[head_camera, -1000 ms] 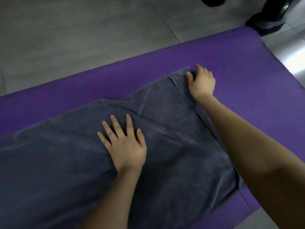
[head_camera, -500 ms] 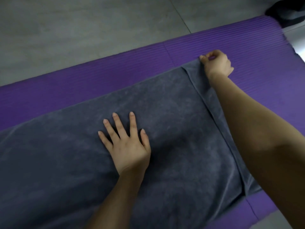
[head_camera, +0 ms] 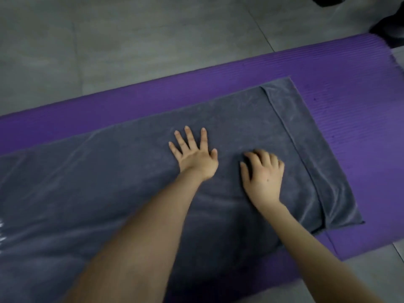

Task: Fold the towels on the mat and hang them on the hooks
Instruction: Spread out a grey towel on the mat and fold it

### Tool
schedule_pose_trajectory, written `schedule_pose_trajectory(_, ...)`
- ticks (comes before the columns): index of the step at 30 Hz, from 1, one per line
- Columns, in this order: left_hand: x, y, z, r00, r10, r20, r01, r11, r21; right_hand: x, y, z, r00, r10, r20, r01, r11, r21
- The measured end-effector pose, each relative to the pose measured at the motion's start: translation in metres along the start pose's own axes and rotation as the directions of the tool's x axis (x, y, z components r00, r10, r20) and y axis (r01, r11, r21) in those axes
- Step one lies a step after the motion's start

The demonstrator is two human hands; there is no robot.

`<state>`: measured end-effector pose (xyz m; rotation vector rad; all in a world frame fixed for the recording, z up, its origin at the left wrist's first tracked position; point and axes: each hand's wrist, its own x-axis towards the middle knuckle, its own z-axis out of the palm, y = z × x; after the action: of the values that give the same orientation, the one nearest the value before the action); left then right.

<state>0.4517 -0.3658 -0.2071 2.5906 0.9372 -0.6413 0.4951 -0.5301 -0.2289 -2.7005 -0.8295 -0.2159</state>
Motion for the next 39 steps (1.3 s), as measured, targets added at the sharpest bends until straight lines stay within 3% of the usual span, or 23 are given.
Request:
schedule_pose_trajectory(2,-0.007,-0.022,-0.030,0.986,0.120,0.111,-0.107,0.987,-0.121,-0.018,-0.020,-0.005,0.994,-0.101,0.030,0.102,0.995,-0.007)
schedule_pose_trajectory(4,-0.026,-0.060,-0.062,0.974,0.213,0.071,-0.193,0.955,-0.227,-0.029,-0.043,-0.014,0.984,-0.170,0.059,0.169,0.985,0.021)
schedule_pose_trajectory(7,-0.078,-0.134,-0.095,0.965,0.258,0.038,-0.259,0.966,0.020,-0.042,-0.086,-0.027,0.937,-0.318,0.140,0.307,0.947,0.098)
schedule_pose_trajectory(11,-0.155,-0.238,-0.104,0.990,0.127,0.065,-0.137,0.970,0.203,-0.047,-0.155,-0.037,0.839,-0.481,0.253,0.432,0.873,0.227)
schedule_pose_trajectory(13,-0.188,-0.287,-0.096,0.998,0.040,-0.042,-0.033,0.988,0.153,-0.046,-0.190,-0.041,0.791,-0.531,0.303,0.459,0.843,0.278)
schedule_pose_trajectory(16,-0.229,-0.358,-0.070,0.959,-0.169,-0.228,0.156,0.985,-0.072,-0.043,-0.239,-0.045,0.727,-0.596,0.341,0.492,0.798,0.348)
schedule_pose_trajectory(19,-0.262,-0.421,-0.037,0.831,-0.454,-0.321,0.348,0.875,-0.337,-0.036,-0.287,-0.049,0.644,-0.692,0.326,0.575,0.719,0.390)
schedule_pose_trajectory(24,-0.298,-0.492,0.015,0.566,-0.793,-0.223,0.532,0.559,-0.637,-0.033,-0.371,-0.043,0.502,-0.787,0.358,0.674,0.615,0.409)
schedule_pose_trajectory(28,-0.287,-0.517,0.046,0.518,-0.851,-0.087,0.457,0.361,-0.813,-0.026,-0.442,-0.024,0.435,-0.784,0.442,0.657,0.613,0.439)
schedule_pose_trajectory(30,-0.280,-0.518,0.055,0.529,-0.848,-0.032,0.423,0.296,-0.856,-0.022,-0.474,-0.011,0.420,-0.771,0.479,0.638,0.626,0.448)
schedule_pose_trajectory(33,-0.278,-0.511,0.064,0.532,-0.841,-0.100,0.434,0.372,-0.821,-0.012,-0.521,0.013,0.426,-0.747,0.511,0.626,0.651,0.429)
schedule_pose_trajectory(36,-0.280,-0.504,0.071,0.535,-0.820,-0.202,0.454,0.481,-0.750,-0.002,-0.563,0.041,0.496,-0.703,0.509,0.577,0.705,0.411)
schedule_pose_trajectory(39,-0.279,-0.505,0.072,0.498,-0.843,-0.202,0.456,0.453,-0.766,0.005,-0.592,0.071,0.560,-0.651,0.513,0.522,0.758,0.392)
